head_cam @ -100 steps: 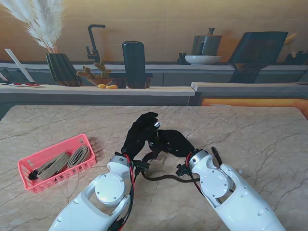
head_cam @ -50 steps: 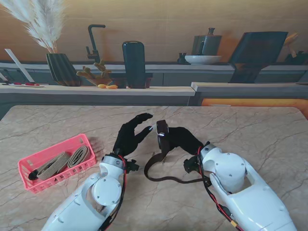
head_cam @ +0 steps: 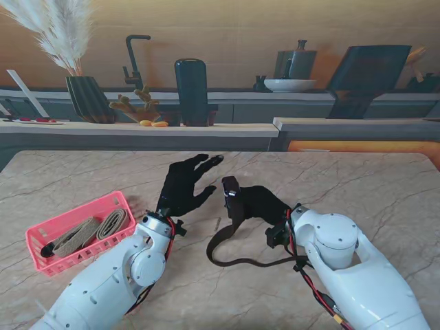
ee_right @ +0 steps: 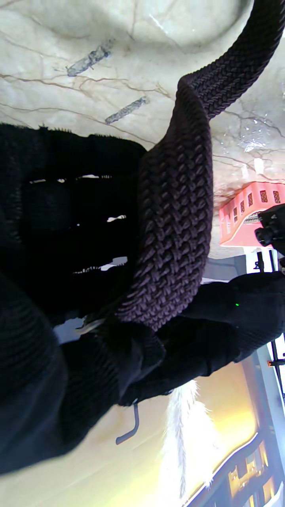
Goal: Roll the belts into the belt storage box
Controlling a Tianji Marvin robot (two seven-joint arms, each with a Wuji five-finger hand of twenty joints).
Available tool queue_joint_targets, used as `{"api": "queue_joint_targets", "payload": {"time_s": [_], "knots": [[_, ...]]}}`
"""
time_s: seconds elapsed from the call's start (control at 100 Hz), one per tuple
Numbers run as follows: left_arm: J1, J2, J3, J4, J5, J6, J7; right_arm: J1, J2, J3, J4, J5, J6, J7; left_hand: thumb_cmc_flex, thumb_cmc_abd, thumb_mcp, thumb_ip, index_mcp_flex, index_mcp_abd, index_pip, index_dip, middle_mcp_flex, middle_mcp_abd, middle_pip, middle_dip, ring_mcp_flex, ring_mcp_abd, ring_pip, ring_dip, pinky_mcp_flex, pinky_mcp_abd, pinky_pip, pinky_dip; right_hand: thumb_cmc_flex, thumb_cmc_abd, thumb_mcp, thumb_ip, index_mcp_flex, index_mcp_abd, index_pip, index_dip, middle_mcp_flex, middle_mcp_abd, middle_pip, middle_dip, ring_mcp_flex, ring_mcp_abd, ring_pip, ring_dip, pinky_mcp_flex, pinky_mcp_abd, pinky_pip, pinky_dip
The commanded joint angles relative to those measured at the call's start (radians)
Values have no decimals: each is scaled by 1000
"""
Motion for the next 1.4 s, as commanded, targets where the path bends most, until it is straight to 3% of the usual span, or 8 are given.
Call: {"api": "queue_joint_targets", "payload": {"time_s": [0.0, 0.36, 0.59, 0.67, 0.72, 0.76, 1.02, 1.39], "knots": [[-17, 4, 13, 6, 22, -4, 0, 3, -6, -11, -1, 9, 8, 8, -10, -47, 29, 12, -35, -43, -51, -16, -42, -21, 15, -9, -28, -21, 15, 8, -21, -27, 18, -13, 49, 75, 127, 51, 94, -107, 58, 24, 21, 34, 40, 18, 39, -10, 30, 19, 21, -20, 48, 30], [-73, 26, 81, 38, 103, -55, 0, 22, -22, -37, 18, 55, 55, -13, 47, -10, 74, 1, -46, -54, 443, 156, 25, -38, 51, -12, -2, -22, 42, -3, -13, -6, 39, -11, 43, 70, 137, 52, 97, -101, 57, 30, 22, 38, 52, 17, 45, -6, 38, 18, 22, -15, 69, 26], [-94, 41, 115, 54, 155, -81, 15, 20, -34, -39, 12, 63, 74, -59, 52, 35, 61, -9, 117, 14, 579, 224, 121, -45, 76, -3, 34, -26, 58, -2, 1, 1, 54, -3, 41, 71, 137, 50, 97, -102, 57, 31, 21, 38, 56, 16, 45, -7, 40, 16, 23, -12, 75, 22], [-102, 42, 127, 63, 163, -84, 25, 18, -37, -39, 8, 64, 82, -72, 180, 87, -128, -64, 166, 45, 609, 198, 167, -45, 83, 0, 49, -28, 69, -3, 5, 1, 62, 3, 41, 71, 136, 50, 96, -103, 56, 31, 20, 36, 56, 15, 45, -9, 40, 15, 24, -14, 76, 20], [-106, 42, 132, 68, 166, -86, 31, 16, -39, -39, 6, 66, 88, -81, 439, 224, -511, -33, 200, 77, 627, 179, 215, -36, 82, -9, 67, -33, 75, -8, 10, 1, 67, 7, 41, 72, 136, 50, 96, -104, 57, 32, 19, 36, 57, 15, 44, -9, 40, 14, 23, -13, 76, 19], [-108, 41, 135, 71, 163, -89, 32, 15, -41, -39, 5, 69, 92, -89, 485, 257, -561, -33, 215, 107, 625, 172, 246, -30, 77, -14, 82, -36, 78, -10, 13, 0, 69, 8, 40, 72, 135, 50, 95, -105, 56, 32, 18, 34, 57, 14, 44, -10, 40, 13, 23, -13, 76, 18], [-130, 42, 168, 87, 172, -89, 30, 6, -60, -39, -2, 114, 128, -143, 503, 264, -474, -24, 266, 324, 689, 194, 440, 34, 50, -33, 218, 2, 122, -34, 80, -23, 116, 30, 39, 78, 124, 48, 83, -112, 53, 30, 6, 30, 52, 9, 34, -15, 30, 6, 16, -14, 72, 9], [-116, 25, 149, 112, 113, -86, 11, -16, -57, -28, -24, 93, 125, -160, 503, 262, -508, -44, 338, 372, 720, 192, 556, 69, 57, -35, 318, 49, 184, -53, 170, -9, 157, 51, -46, 55, 21, 64, 41, -105, 3, -11, -48, 21, -13, -30, -15, -24, -49, -38, -9, -9, 39, -20]]}}
